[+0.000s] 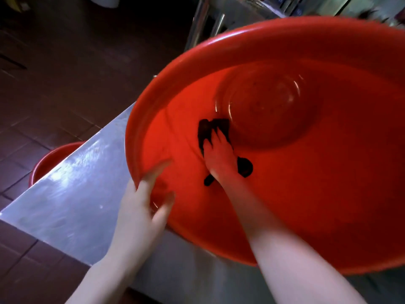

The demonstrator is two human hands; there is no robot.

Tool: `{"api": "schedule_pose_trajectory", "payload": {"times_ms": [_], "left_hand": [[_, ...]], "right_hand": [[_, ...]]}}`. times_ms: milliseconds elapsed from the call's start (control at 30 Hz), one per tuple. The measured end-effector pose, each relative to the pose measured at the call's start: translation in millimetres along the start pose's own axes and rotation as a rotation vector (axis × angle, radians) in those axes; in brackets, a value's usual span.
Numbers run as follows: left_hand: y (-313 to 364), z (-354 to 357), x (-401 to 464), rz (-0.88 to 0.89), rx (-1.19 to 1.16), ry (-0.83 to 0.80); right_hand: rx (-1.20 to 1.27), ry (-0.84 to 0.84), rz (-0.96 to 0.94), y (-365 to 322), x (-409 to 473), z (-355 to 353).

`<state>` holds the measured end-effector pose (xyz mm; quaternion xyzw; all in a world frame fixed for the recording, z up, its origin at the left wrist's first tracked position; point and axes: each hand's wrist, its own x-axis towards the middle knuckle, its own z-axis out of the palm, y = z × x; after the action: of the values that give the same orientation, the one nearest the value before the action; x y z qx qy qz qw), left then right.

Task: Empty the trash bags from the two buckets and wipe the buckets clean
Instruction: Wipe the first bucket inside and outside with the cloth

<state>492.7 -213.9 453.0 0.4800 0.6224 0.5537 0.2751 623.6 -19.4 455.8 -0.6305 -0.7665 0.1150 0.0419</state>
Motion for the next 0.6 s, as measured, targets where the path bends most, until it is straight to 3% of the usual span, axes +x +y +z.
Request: {"api": "schedule_pose_trajectory", "payload": {"times_ms": [67, 167, 233, 300, 433, 600], "left_hand": [[-6, 4, 4, 0.001, 0.063, -0.033], [-14, 8, 1, -0.007, 0.072, -0.047], [-16, 9, -3, 0.006, 0.053, -0.038], [-17, 10, -6, 0.016, 0.044, -0.029], [-22, 13, -10, 0.035, 0.028, -0.022], [-28, 14, -12, 0.033, -0.015, -0.029]], "right_hand": [[0.126, 0.073, -0.162, -2, -41, 7], [0.070, 0.117, -0.559, -3, -118, 7], [0.099, 0.125, -0.625, 5, -130, 13], [0.140, 0.196, -0.507, 6, -96, 17], [0.332, 0.171, -0.160, -20, 16, 5], [0.263, 0.217, -0.113, -17, 29, 15]]}}
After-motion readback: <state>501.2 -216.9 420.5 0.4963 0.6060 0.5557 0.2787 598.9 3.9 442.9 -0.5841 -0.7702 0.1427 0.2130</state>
